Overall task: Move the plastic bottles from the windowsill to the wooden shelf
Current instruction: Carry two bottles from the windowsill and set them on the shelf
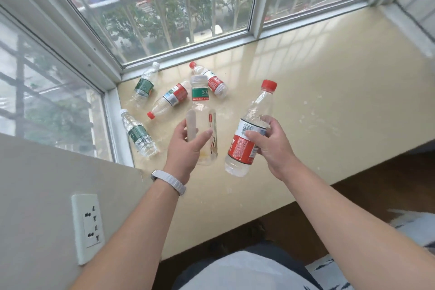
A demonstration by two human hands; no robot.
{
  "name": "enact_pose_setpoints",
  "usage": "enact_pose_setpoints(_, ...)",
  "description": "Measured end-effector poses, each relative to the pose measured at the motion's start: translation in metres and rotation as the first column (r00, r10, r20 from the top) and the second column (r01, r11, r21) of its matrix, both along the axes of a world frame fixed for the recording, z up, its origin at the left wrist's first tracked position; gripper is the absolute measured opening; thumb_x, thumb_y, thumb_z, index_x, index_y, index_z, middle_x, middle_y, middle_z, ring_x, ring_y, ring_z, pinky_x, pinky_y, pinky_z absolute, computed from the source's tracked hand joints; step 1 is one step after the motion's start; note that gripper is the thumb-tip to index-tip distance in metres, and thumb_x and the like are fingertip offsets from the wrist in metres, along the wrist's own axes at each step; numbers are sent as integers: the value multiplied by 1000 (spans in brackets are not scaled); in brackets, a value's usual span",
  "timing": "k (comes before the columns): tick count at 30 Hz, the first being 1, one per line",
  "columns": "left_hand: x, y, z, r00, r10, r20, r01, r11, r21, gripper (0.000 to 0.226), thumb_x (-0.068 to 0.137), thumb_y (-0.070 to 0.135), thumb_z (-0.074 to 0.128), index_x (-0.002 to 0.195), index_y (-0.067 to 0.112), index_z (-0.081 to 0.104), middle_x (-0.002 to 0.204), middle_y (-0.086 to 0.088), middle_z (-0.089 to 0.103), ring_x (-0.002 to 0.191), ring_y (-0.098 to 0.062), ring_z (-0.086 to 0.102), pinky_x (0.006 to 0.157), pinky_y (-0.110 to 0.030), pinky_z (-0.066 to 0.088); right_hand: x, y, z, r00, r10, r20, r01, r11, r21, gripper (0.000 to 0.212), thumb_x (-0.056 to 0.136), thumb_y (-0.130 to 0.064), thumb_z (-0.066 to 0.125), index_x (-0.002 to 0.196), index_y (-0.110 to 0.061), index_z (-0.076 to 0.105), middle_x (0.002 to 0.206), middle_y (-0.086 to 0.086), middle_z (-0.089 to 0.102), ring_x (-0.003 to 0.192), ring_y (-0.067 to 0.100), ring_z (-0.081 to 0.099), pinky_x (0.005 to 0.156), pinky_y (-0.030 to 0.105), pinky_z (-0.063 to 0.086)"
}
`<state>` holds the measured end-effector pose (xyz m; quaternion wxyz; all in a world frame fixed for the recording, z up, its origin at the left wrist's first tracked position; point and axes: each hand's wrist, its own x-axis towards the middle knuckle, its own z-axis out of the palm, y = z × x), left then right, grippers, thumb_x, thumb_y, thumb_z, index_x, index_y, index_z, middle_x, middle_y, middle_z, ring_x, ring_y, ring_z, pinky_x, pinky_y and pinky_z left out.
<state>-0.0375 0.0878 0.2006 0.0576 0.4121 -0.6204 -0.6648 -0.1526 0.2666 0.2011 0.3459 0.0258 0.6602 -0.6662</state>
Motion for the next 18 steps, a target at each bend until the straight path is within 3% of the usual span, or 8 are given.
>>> enact_pose_setpoints(9,-48,64,55,943,-301,-142,296,954,-51,56,81,34,79,132,33,56,116,5,72,103,-14,70,96,-44,53,3,90,55,963,-234,-132,229,972,-48,64,75,-20,80,131,-22,49,111,6,70,100,24,70,84,42,58)
enact_pose_setpoints(14,-68,101,83,906,-394,-157,382,919,-100,62,70,47,79,129,40,58,115,5,72,105,-15,69,94,-43,53,-16,143,73,935,-310,-174,300,951,-82,53,81,-12,77,127,-22,52,107,8,69,104,31,68,90,50,55)
enact_pose_setpoints(18,-98,144,102,905,-396,-156,384,918,-104,64,66,49,79,126,37,59,112,1,72,104,-19,69,90,-41,54,-41,195,94,923,-312,-226,299,950,-92,70,67,-34,81,129,-22,52,112,12,69,102,28,69,89,49,56)
